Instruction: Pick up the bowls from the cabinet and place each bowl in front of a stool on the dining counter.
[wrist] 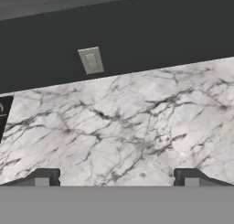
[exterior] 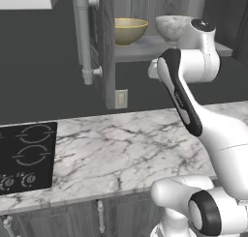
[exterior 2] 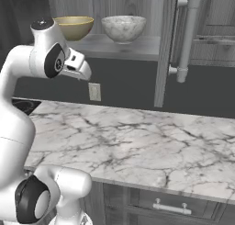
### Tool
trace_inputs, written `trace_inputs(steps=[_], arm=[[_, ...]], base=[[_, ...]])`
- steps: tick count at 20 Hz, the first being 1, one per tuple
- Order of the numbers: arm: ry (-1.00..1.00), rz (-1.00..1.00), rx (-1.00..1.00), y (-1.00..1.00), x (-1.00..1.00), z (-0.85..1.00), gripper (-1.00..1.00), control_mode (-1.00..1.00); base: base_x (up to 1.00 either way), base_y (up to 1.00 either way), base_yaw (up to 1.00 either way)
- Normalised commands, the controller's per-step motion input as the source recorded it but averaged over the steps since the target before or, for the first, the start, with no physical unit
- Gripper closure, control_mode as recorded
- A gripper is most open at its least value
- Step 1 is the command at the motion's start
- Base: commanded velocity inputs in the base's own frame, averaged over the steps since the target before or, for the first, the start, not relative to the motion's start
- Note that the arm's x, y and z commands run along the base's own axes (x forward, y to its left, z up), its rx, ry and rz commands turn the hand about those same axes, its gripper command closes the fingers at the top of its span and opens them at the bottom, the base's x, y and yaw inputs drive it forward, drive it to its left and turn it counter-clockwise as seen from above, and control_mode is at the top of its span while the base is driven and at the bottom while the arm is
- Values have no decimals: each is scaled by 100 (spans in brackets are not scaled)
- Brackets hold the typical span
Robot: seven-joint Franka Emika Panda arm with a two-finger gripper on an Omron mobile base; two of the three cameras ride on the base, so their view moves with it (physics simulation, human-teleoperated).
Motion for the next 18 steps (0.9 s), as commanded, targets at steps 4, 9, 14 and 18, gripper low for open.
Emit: trace_inputs(steps=[4, 9, 14, 18], arm=[[-5, -6, 0, 8, 0, 46, -100, -100], [-4, -3, 0, 0, 0, 46, -100, -100], [-6, 0, 0, 1, 0, 53, -100, -100], [-8, 0, 3, 10, 0, 48, -100, -100]], base=[[0, 0, 0], [0, 0, 0], [0, 0, 0], [0, 0, 0]])
